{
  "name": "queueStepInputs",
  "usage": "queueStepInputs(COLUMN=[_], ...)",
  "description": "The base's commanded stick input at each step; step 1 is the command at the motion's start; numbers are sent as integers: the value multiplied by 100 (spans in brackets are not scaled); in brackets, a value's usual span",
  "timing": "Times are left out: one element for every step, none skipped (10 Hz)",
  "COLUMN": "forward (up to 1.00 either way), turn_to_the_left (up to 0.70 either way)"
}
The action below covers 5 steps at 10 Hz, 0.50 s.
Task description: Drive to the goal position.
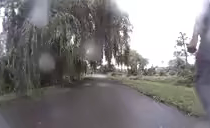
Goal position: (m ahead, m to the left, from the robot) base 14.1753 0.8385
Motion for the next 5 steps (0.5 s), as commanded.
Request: queueStepInputs(forward=[85, 85, 85, 85, 85], turn_to_the_left=[0, 0, 0, 23, 20])
